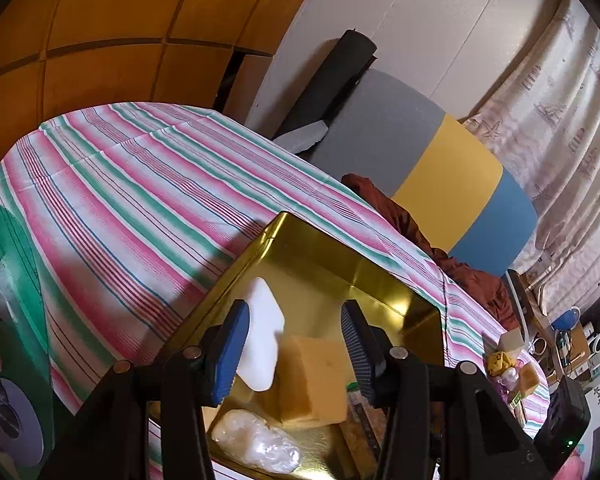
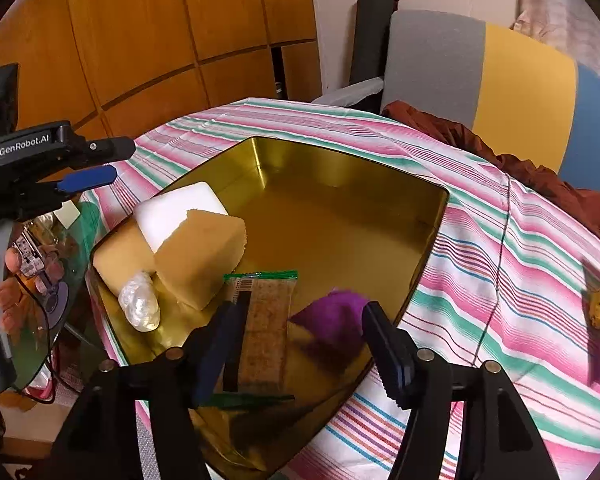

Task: Organize objects
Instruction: 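Open the left gripper over the tray while the right releases the purple pouch, then move both grippers back to the remaining items on the tablecloth, then grasp the purple snack packet with the right gripper while the left grasps a yellow sponge, then lift the purple packet with the right gripper while the left lifts the sponge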

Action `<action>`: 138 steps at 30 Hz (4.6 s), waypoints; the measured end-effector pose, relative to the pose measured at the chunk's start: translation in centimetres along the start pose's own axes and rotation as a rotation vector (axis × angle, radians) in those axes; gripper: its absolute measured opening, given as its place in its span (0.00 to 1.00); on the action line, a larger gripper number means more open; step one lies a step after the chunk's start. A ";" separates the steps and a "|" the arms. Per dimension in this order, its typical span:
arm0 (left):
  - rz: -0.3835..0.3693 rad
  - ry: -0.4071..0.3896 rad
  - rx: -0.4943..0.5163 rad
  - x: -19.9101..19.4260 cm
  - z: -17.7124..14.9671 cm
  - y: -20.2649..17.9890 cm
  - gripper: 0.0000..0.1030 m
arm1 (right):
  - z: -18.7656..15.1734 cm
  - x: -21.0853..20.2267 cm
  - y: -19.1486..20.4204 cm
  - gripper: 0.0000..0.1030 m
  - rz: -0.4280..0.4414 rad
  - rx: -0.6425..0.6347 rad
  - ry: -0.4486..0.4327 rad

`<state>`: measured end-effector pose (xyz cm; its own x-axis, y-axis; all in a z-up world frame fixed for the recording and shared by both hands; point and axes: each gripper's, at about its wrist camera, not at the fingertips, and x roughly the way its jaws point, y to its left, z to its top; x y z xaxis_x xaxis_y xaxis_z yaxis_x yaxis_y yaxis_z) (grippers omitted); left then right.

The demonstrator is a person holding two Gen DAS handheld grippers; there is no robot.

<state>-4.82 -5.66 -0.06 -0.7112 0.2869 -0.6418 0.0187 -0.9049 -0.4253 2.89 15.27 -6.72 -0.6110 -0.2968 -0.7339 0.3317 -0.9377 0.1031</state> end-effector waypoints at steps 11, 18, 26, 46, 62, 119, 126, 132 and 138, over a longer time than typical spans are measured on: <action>-0.050 0.074 0.132 1.0 -2.7 -4.5 0.47 | -1.3 -3.0 -1.7 0.66 -0.008 0.049 -0.049; -0.148 0.164 0.220 1.5 -6.0 -8.6 0.47 | -2.6 -5.9 -4.6 0.69 -0.059 0.078 -0.069; -0.228 0.231 0.330 1.6 -9.9 -13.1 0.47 | -5.6 -8.4 -10.1 0.69 -0.166 0.126 -0.030; -0.353 0.364 0.560 1.7 -17.4 -21.6 0.47 | -10.9 -15.6 -31.3 0.73 -0.457 0.468 -0.021; -0.313 0.378 0.542 2.0 -17.6 -21.2 0.47 | -6.3 -10.6 -31.8 0.67 -0.125 0.428 -0.056; -0.336 0.341 0.668 7.4 -17.6 -33.7 0.54 | -13.0 -9.9 -29.2 0.46 -0.315 0.386 0.234; -0.338 0.224 0.871 10.3 -18.1 -41.7 0.70 | -13.8 -11.1 -31.1 0.45 -0.331 0.476 0.201; -0.221 0.149 1.121 13.6 -19.9 -45.7 0.70 | -14.5 -11.5 -32.6 0.46 -0.284 0.560 0.194; -0.181 0.212 1.134 16.9 -20.3 -46.0 0.70 | -14.3 -11.3 -32.7 0.46 -0.265 0.565 0.192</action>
<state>-3.45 47.19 -4.34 -0.5055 0.3899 -0.7697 -0.7856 -0.5769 0.2237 9.26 51.84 -11.36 -0.4634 -0.0541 -0.8845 -0.2737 -0.9406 0.2010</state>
